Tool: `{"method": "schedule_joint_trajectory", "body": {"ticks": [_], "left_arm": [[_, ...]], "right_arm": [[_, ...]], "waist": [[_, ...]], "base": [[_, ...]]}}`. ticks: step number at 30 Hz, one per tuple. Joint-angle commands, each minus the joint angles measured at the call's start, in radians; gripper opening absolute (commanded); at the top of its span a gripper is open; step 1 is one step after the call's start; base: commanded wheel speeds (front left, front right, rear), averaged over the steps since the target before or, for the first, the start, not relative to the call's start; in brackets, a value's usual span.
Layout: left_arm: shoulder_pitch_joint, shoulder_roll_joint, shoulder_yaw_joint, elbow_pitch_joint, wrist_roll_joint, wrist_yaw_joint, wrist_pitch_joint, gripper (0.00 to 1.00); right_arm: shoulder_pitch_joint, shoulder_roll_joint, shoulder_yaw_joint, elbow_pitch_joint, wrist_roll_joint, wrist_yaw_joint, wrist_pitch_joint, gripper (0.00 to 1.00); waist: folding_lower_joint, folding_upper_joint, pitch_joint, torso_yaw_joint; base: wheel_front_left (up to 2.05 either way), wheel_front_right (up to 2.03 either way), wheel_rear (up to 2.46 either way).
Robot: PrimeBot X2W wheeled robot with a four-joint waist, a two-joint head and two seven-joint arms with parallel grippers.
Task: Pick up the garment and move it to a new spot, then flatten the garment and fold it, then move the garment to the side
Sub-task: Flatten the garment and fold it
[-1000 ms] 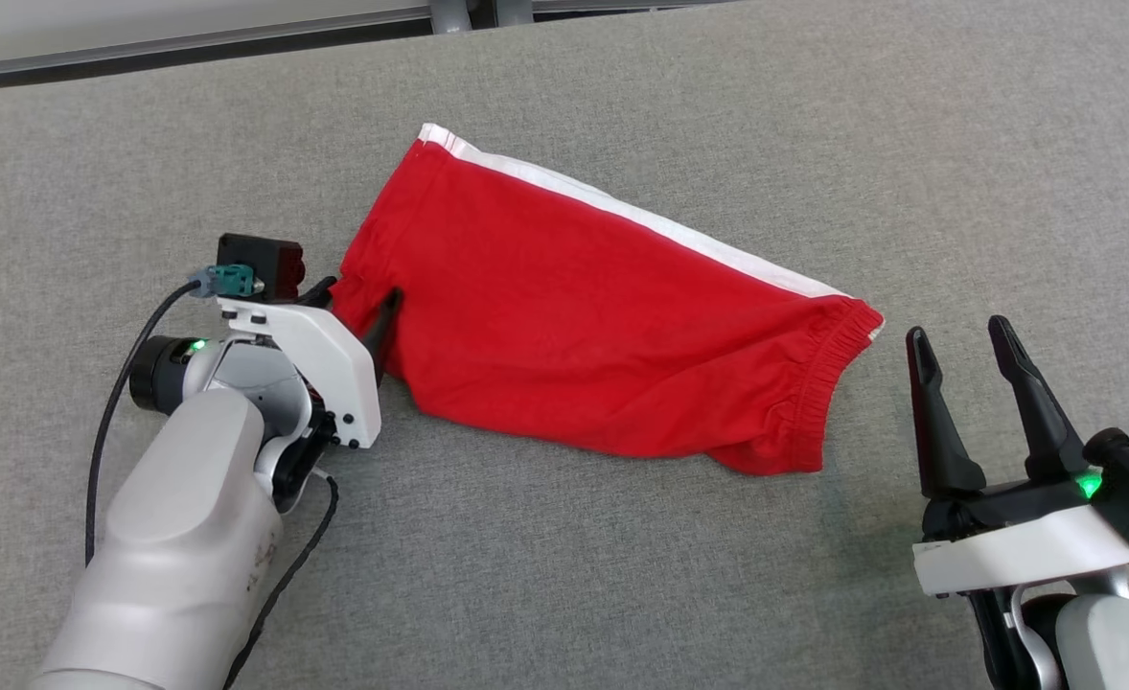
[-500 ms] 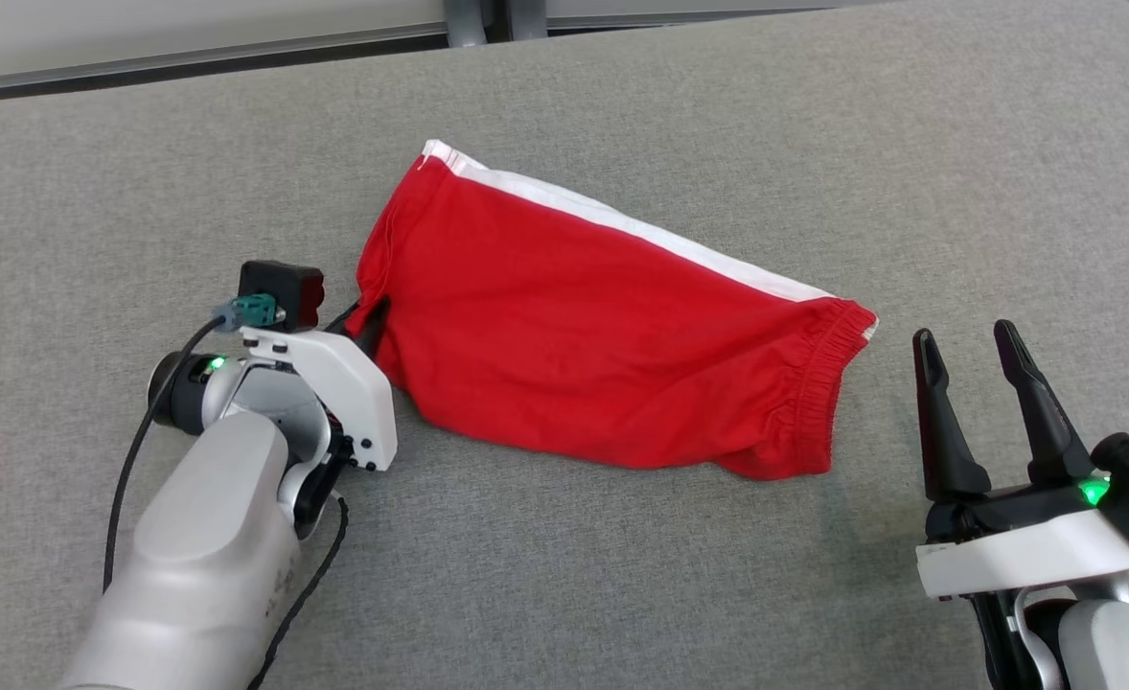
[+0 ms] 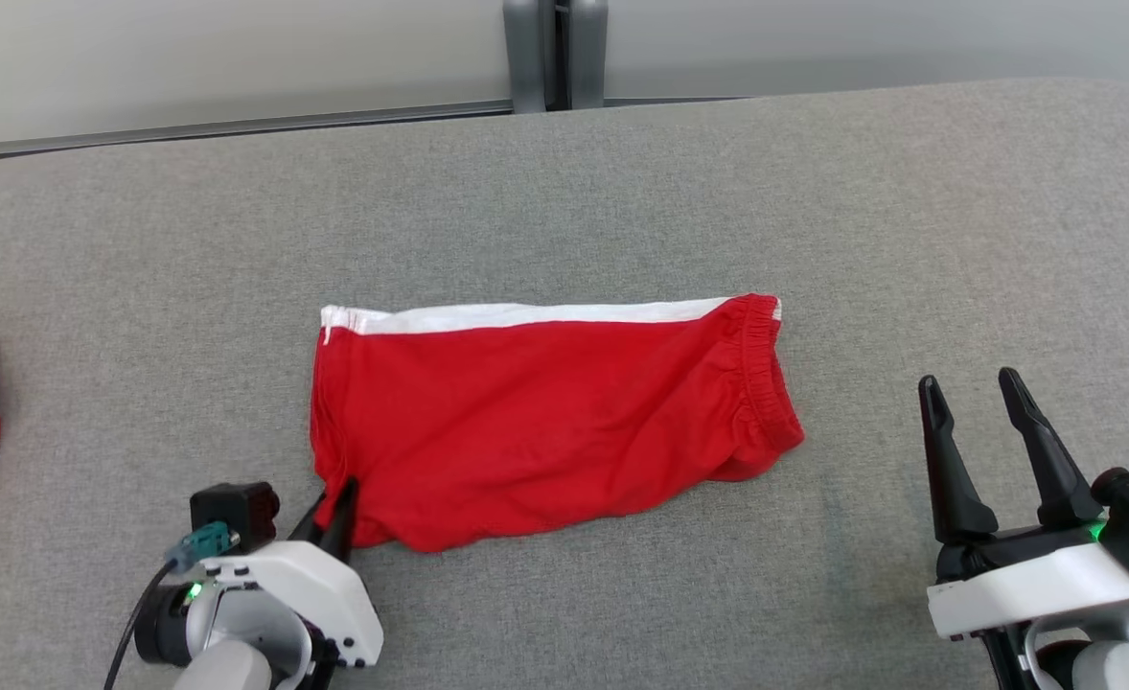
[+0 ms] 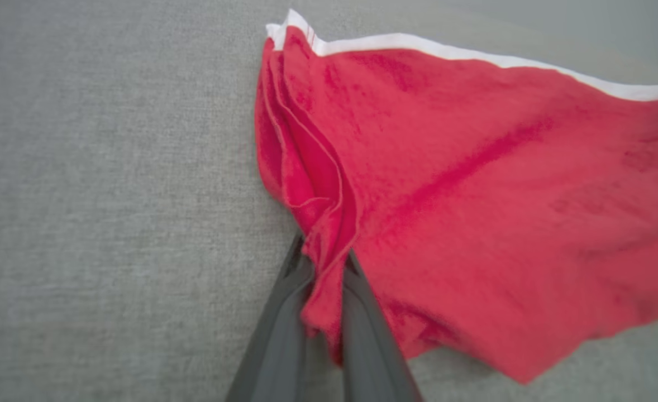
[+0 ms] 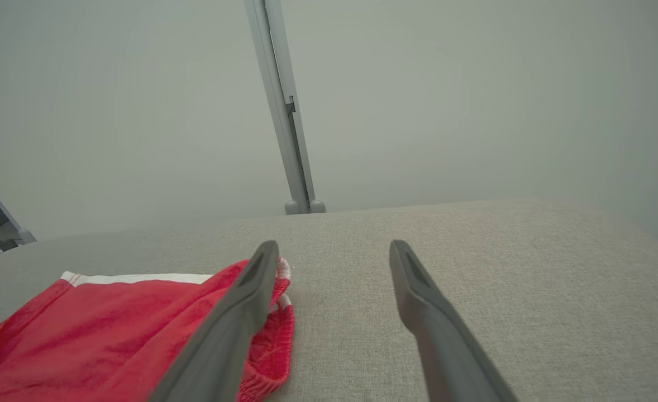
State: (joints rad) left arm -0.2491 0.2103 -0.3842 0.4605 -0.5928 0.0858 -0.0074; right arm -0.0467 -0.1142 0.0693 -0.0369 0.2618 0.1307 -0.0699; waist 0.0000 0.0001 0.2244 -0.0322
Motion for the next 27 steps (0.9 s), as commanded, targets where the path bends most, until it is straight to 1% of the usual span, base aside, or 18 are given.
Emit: {"method": "schedule_joint_trajectory", "body": {"ticks": [1, 2, 3, 4, 5, 6, 8, 10, 15, 18, 22, 24, 27], "left_arm": [[0.039, 0.014, 0.005, -0.039, -0.007, 0.020, 0.015, 0.00], [0.063, 0.020, 0.005, -0.076, -0.008, 0.032, 0.028, 0.00], [0.082, 0.018, 0.011, -0.110, -0.020, 0.042, 0.034, 0.12], [0.099, 0.024, 0.009, -0.135, -0.020, 0.050, 0.051, 0.34], [0.115, 0.029, 0.007, -0.159, -0.019, 0.057, 0.058, 0.88], [0.121, 0.026, 0.019, -0.187, -0.024, 0.066, 0.044, 1.00], [0.141, 0.027, 0.032, -0.228, -0.014, 0.088, 0.014, 1.00], [0.149, 0.030, 0.053, -0.276, 0.005, 0.108, -0.050, 1.00], [0.154, 0.039, 0.089, -0.368, 0.060, 0.143, -0.191, 1.00], [0.153, 0.057, 0.107, -0.402, 0.087, 0.149, -0.224, 1.00], [0.180, 0.081, 0.122, -0.441, 0.112, 0.154, -0.239, 1.00], [0.202, 0.096, 0.132, -0.454, 0.113, 0.159, -0.240, 1.00], [0.235, 0.111, 0.136, -0.477, 0.108, 0.153, -0.239, 1.00]], "right_arm": [[0.009, -0.005, -0.007, -0.003, 0.001, 0.000, 0.007, 1.00], [0.012, -0.006, -0.010, -0.005, 0.000, 0.000, 0.008, 1.00], [0.013, -0.007, -0.011, -0.006, -0.002, 0.000, 0.013, 1.00], [0.014, -0.008, -0.010, -0.007, -0.004, 0.000, 0.018, 1.00], [0.015, -0.008, -0.008, -0.006, -0.002, 0.000, 0.022, 1.00], [0.015, -0.009, -0.010, -0.006, -0.001, 0.000, 0.025, 1.00], [0.015, -0.011, -0.015, -0.001, -0.006, 0.000, 0.026, 1.00], [0.015, -0.010, -0.015, -0.002, -0.011, 0.000, 0.028, 1.00], [0.017, -0.018, -0.015, -0.007, -0.019, 0.000, 0.038, 1.00], [0.025, -0.026, -0.009, -0.017, -0.026, 0.000, 0.048, 1.00], [0.038, -0.041, -0.004, -0.026, -0.029, 0.000, 0.057, 1.00], [0.049, -0.045, -0.001, -0.026, -0.034, 0.000, 0.064, 1.00], [0.060, -0.050, -0.001, -0.032, -0.037, 0.000, 0.070, 1.00]], "waist": [[0.0000, -0.0001, -0.006, 0.004], [0.0000, -0.0001, -0.007, 0.005], [0.0000, -0.0001, -0.008, 0.005], [0.0000, -0.0001, -0.009, 0.005], [0.0000, -0.0001, -0.011, 0.003], [0.0000, -0.0001, -0.013, 0.001], [0.0000, -0.0001, -0.019, -0.003], [0.0000, -0.0001, -0.024, -0.007], [0.0000, -0.0001, -0.047, -0.010], [0.0000, -0.0001, -0.065, -0.006], [0.0000, -0.0001, -0.094, 0.002], [0.0000, -0.0001, -0.108, 0.002], [0.0000, -0.0001, -0.125, 0.003]], "base": [[0.00, 0.00, 0.00], [0.00, 0.00, 0.00], [0.00, 0.00, 0.00], [0.00, 0.00, 0.00], [0.00, 0.00, 0.00], [0.00, 0.00, 0.00], [0.00, 0.00, 0.00], [0.00, 0.00, 0.00], [0.00, 0.00, 0.00], [0.00, 0.00, 0.00], [0.00, 0.00, 0.00], [0.00, 0.00, 0.00], [0.00, 0.00, 0.00]]}}
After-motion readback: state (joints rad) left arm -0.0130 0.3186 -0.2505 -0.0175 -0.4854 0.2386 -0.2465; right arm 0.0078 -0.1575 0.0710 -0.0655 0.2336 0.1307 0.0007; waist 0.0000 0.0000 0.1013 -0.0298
